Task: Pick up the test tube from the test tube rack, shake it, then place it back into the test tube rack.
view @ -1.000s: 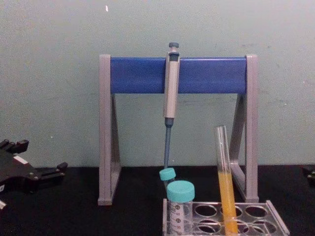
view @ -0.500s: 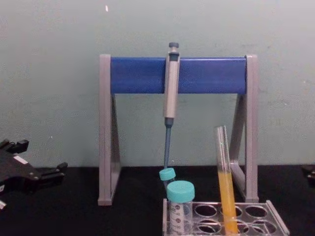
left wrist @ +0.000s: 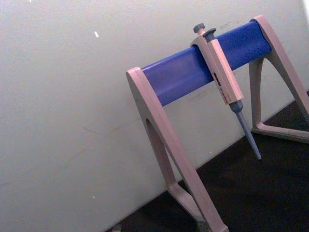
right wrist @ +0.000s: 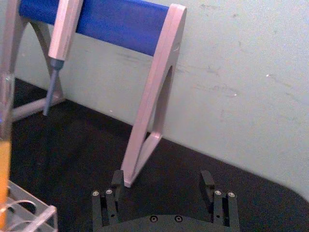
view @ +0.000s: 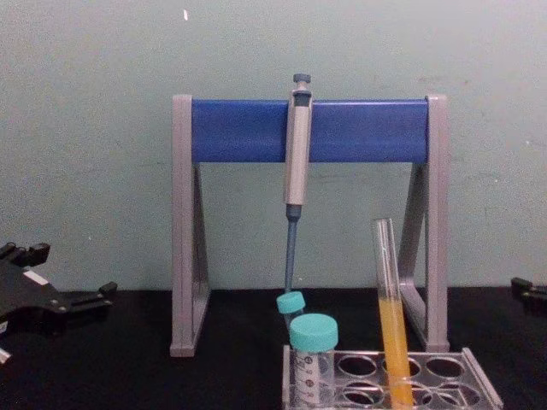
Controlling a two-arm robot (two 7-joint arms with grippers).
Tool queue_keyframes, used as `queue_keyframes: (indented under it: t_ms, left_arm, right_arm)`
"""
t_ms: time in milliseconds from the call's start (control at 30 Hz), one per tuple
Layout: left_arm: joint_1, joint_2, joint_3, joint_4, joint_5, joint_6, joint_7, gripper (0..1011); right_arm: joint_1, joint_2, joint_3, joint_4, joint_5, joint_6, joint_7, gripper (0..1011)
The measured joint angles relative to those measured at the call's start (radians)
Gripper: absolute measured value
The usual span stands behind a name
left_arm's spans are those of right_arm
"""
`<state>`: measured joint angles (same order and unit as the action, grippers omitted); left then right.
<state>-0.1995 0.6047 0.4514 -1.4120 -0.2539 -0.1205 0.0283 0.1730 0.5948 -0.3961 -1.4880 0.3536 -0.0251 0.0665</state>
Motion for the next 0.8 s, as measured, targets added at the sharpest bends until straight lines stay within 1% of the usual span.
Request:
queue_keyframes:
  t_ms: [67, 100, 200, 267, 300, 333, 533, 800]
  left_arm:
    - [0.000, 0.000, 0.000, 0.000, 0.000, 0.000, 0.000, 1001]
    - [0.000, 0.000, 0.000, 0.000, 0.000, 0.000, 0.000, 1001]
    - [0.000, 0.000, 0.000, 0.000, 0.000, 0.000, 0.000, 1001]
    - [0.000, 0.000, 0.000, 0.000, 0.000, 0.000, 0.000, 1001]
    - [0.000, 0.000, 0.000, 0.000, 0.000, 0.000, 0.000, 1001]
    - [0.000, 0.000, 0.000, 0.000, 0.000, 0.000, 0.000, 1001]
    - [0.000, 0.000, 0.000, 0.000, 0.000, 0.000, 0.000, 1001]
    - [0.000, 0.000, 0.000, 0.000, 0.000, 0.000, 0.000, 1001]
  right_arm:
    - [-0.007, 0.001, 0.010, -0.014, 0.019, 0.017, 0.014, 1000]
    - [-0.014, 0.003, 0.020, -0.029, 0.038, 0.037, 0.027, 1000]
    - [-0.027, 0.009, 0.034, -0.056, 0.063, 0.064, 0.048, 1000]
    - [-0.042, 0.020, 0.047, -0.092, 0.088, 0.098, 0.079, 1000]
    - [-0.042, 0.020, 0.047, -0.092, 0.088, 0.098, 0.079, 1000]
    - [-0.050, 0.026, 0.052, -0.108, 0.099, 0.114, 0.095, 1000]
    - [-0.074, 0.039, 0.072, -0.169, 0.138, 0.174, 0.145, 1000]
    - [-0.094, 0.039, 0.089, -0.221, 0.170, 0.229, 0.191, 1000]
